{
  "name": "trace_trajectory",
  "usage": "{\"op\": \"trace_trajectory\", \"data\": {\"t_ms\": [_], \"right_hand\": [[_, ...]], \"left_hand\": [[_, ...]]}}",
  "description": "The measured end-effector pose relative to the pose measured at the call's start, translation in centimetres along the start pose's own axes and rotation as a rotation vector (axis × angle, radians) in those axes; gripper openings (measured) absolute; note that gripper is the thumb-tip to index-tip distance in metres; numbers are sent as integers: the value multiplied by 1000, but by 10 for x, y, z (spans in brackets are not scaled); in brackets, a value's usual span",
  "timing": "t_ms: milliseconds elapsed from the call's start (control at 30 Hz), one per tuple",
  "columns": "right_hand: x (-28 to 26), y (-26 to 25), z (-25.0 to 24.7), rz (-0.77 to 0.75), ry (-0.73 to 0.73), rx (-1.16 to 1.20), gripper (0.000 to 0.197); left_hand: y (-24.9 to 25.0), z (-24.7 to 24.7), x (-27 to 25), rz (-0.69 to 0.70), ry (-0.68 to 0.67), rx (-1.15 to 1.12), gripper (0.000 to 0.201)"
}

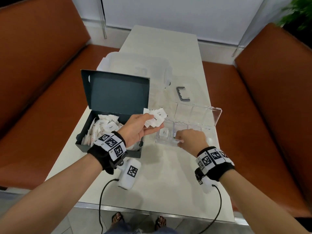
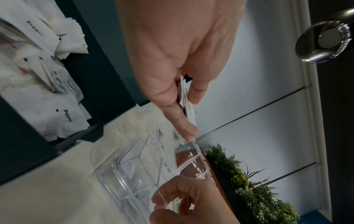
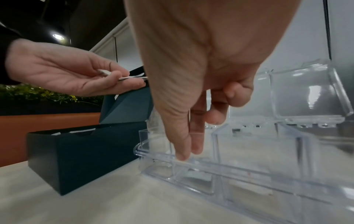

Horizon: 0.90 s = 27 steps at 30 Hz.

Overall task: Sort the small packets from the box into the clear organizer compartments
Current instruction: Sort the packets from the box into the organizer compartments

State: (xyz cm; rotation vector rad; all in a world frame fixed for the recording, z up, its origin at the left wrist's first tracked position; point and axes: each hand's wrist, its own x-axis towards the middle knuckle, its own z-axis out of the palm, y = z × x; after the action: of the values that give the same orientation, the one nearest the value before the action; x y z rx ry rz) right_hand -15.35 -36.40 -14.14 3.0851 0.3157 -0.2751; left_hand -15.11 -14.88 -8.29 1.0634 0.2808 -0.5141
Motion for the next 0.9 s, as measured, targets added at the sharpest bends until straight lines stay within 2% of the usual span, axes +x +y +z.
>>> {"op": "trace_trajectory", "data": {"t_ms": [200, 400, 467, 600, 667, 767, 900], "right_hand": [[-12, 0, 6, -19, 29, 17, 18], [-25, 0, -7, -36, 13, 100, 18], [-28, 3, -20, -7, 87, 250, 14], [-27, 0, -50, 90, 370, 691, 11], [-25, -9, -60, 108, 441, 832, 12], [-27, -21, -64, 88, 398, 961, 25], [-28, -24, -61, 32, 321, 961, 31]], "left_hand": [[-6, 6, -2, -15, -15, 10, 19], [-9, 12, -6, -40, -22, -5, 26], [-10, 12, -6, -41, -32, 4, 27], [-13, 14, -5, -12, -29, 83, 26], [-16, 16, -3, 22, -14, 120, 24], [-19, 19, -2, 77, -27, 163, 17], [-20, 21, -3, 102, -63, 151, 19]]}}
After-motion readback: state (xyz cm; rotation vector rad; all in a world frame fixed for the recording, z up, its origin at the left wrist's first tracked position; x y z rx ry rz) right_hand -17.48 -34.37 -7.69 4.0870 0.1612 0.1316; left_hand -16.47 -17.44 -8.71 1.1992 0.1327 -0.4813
